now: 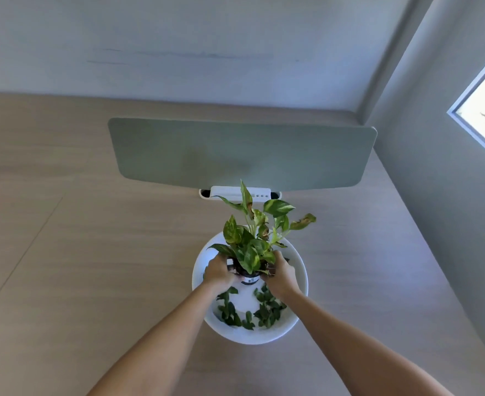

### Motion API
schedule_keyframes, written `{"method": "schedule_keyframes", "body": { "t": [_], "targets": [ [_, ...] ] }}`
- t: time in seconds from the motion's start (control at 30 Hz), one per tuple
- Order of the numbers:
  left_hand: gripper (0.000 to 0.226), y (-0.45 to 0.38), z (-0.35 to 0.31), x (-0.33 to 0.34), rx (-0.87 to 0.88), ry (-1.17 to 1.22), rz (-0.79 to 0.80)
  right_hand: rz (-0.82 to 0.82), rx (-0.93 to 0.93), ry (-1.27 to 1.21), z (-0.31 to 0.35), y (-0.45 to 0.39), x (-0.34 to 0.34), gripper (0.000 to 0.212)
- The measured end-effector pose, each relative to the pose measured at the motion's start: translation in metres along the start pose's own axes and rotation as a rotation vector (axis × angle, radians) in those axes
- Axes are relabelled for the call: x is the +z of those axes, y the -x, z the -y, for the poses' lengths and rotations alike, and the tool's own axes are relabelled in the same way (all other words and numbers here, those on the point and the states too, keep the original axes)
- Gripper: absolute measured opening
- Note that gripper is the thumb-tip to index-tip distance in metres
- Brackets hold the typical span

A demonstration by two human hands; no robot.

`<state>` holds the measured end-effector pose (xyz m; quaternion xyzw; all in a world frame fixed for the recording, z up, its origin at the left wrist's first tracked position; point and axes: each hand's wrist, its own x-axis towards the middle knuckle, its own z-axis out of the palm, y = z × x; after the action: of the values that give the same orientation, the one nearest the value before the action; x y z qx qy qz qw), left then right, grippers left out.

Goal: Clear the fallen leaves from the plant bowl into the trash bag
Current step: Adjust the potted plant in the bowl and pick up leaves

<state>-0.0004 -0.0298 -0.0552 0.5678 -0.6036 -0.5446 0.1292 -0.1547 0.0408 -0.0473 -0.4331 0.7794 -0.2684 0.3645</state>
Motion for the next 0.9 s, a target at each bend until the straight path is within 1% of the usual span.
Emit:
{"method": "schedule_keyframes", "body": {
  "t": [0.07, 0.13, 0.23, 0.3, 0.33, 0.37, 0.43, 0.47, 0.5, 0.53, 0.6, 0.67, 0.73, 0.77, 0.8, 0.87, 0.9],
  "targets": [
    [0.047, 0.004, 0.007, 0.004, 0.059, -0.058, -0.011, -0.012, -0.003, 0.022, -0.008, 0.003, 0.002, 0.042],
    [0.037, 0.008, 0.014, 0.007, 0.129, -0.146, -0.031, -0.005, 0.012, 0.043, -0.012, 0.007, 0.002, 0.042],
    [0.035, 0.013, 0.019, 0.011, 0.169, -0.196, -0.059, 0.002, 0.002, 0.04, -0.016, 0.015, 0.001, 0.041],
    [0.045, 0.014, 0.02, 0.012, 0.146, -0.262, -0.063, 0.002, -0.037, 0.112, -0.019, 0.018, 0.002, 0.043],
    [0.054, 0.016, 0.02, 0.012, 0.127, -0.35, -0.063, 0.016, -0.04, 0.192, -0.022, 0.018, 0.003, 0.049],
    [0.066, 0.016, 0.022, 0.013, 0.108, -0.484, -0.059, 0.054, -0.019, 0.292, -0.026, 0.018, 0.004, 0.062],
    [0.09, 0.021, 0.028, 0.017, 0.044, -0.725, 0.028, 0.169, 0.016, 0.479, -0.036, 0.018, 0.006, 0.091],
    [0.1, 0.023, 0.032, 0.02, 0.015, -0.772, 0.07, 0.227, 0.025, 0.533, -0.04, 0.019, 0.008, 0.096],
    [0.104, 0.023, 0.038, 0.023, 0.012, -0.786, 0.095, 0.265, 0.019, 0.573, -0.043, 0.021, 0.008, 0.095],
    [0.105, 0.025, 0.041, 0.026, 0.012, -0.781, 0.094, 0.281, 0.005, 0.599, -0.046, 0.022, 0.009, 0.087],
    [0.097, 0.028, 0.05, 0.032, 0.026, -0.769, 0.042, 0.248, -0.048, 0.612, -0.05, 0.027, 0.011, 0.064],
    [0.073, 0.029, 0.054, 0.035, 0.096, -0.746, -0.037, 0.195, -0.09, 0.577, -0.052, 0.03, 0.014, 0.045],
    [0.05, 0.031, 0.056, 0.037, 0.127, -0.686, -0.055, 0.151, -0.103, 0.521, -0.054, 0.033, 0.016, 0.032],
    [0.042, 0.031, 0.058, 0.037, 0.109, -0.638, -0.077, 0.132, -0.091, 0.486, -0.054, 0.034, 0.016, 0.028],
    [0.038, 0.031, 0.061, 0.035, 0.096, -0.647, -0.108, 0.111, -0.07, 0.445, -0.056, 0.034, 0.018, 0.026],
    [0.025, 0.029, 0.063, 0.031, 0.084, -0.611, -0.142, 0.048, 0.003, 0.32, -0.056, 0.034, 0.019, 0.028],
    [0.016, 0.03, 0.061, 0.029, 0.074, -0.497, -0.141, 0.003, 0.045, 0.233, -0.055, 0.034, 0.018, 0.027]
  ]
}}
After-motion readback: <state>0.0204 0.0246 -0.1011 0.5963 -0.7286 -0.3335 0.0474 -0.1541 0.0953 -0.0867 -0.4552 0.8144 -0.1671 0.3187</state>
